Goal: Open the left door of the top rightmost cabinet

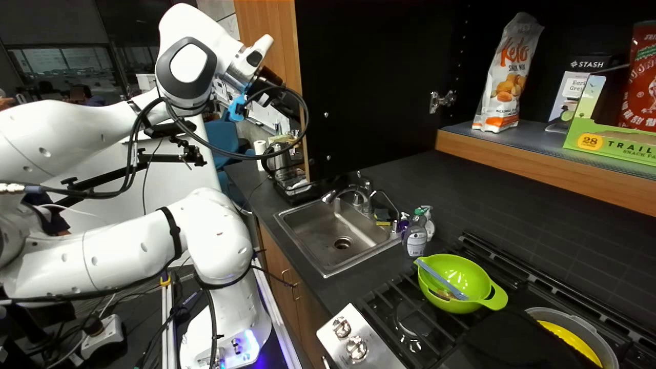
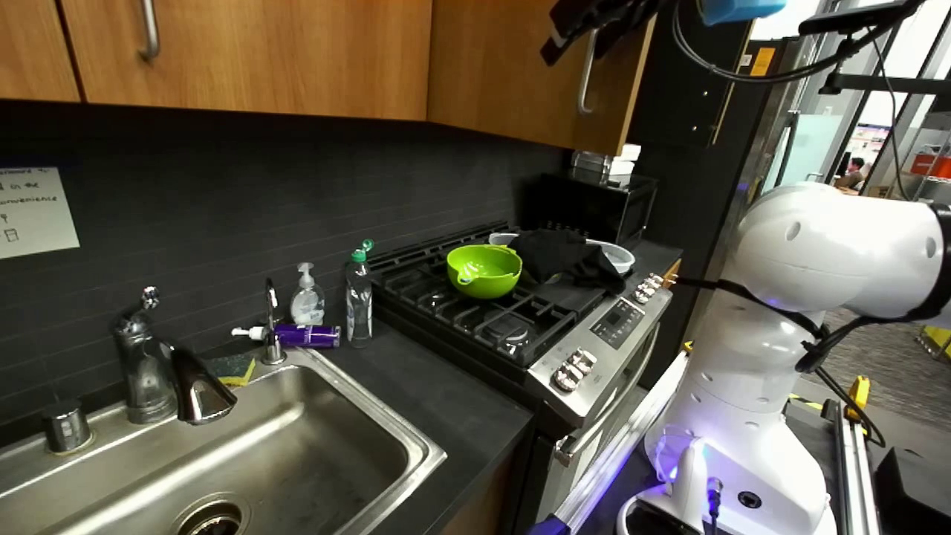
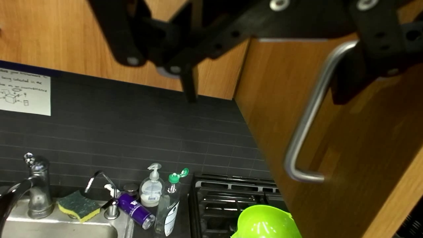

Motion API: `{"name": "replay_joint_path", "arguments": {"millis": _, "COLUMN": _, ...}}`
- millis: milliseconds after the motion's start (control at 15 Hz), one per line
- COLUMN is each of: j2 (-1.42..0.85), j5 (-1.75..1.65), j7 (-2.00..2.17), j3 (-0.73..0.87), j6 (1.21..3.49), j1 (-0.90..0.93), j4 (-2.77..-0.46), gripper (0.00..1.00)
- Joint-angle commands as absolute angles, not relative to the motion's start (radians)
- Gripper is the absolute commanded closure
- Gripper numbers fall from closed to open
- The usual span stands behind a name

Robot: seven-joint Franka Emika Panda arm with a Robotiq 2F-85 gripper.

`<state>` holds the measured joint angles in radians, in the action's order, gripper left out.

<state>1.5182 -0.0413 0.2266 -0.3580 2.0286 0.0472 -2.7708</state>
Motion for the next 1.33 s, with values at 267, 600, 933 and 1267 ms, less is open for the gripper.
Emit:
{"name": "replay_joint_path", "arguments": {"millis": 267, "j2": 1.494, "j5": -0.044, "j7": 0.210, "j3": -0.363, "j6": 2.121, "j1": 0.097, "j4": -2.783, "gripper": 0.00}}
{"name": "replay_joint_path", "arguments": {"millis": 600, "j2": 1.493, "j5": -0.049, "j7": 0.217, "j3": -0.355, "j6": 2.126, "j1": 0.095, "j4": -2.781, "gripper": 0.00}}
{"name": "replay_joint_path", "arguments": {"millis": 933, "j2": 1.498, "j5": -0.045, "j7": 0.226, "j3": -0.349, "j6": 2.117, "j1": 0.091, "j4": -2.781, "gripper": 0.00}}
{"name": "replay_joint_path", "arguments": {"millis": 1267, "j2": 1.513, "j5": -0.056, "j7": 0.252, "j3": -0.305, "j6": 2.082, "j1": 0.119, "j4": -2.786, "gripper": 0.00}}
